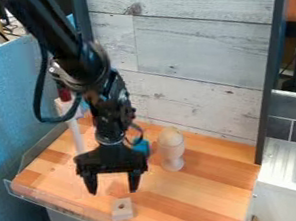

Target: Fixed the position of the block with a hole

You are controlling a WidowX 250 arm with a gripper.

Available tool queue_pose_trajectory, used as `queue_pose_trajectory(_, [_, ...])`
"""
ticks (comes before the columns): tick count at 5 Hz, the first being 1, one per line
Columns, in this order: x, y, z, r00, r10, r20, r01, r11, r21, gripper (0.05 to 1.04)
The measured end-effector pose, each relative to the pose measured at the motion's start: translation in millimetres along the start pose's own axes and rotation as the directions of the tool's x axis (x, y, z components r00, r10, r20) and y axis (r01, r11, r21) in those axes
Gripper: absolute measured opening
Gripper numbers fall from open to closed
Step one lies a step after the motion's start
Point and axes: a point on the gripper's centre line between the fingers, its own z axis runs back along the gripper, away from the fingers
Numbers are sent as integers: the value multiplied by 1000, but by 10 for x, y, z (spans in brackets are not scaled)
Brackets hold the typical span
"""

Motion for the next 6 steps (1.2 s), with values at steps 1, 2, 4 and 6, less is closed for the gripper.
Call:
queue_pose_trajectory(1, [-15,7,-65,999,31,-18,-31,1000,6,1001])
queue_pose_trajectory(2, [4,58,-146,998,55,-12,-55,998,-4,1001])
queue_pose_trajectory(4, [29,1,-159,999,50,6,-50,997,-57,1001])
queue_pose_trajectory(6, [-45,-46,-225,999,35,-1,-35,998,-54,1001])
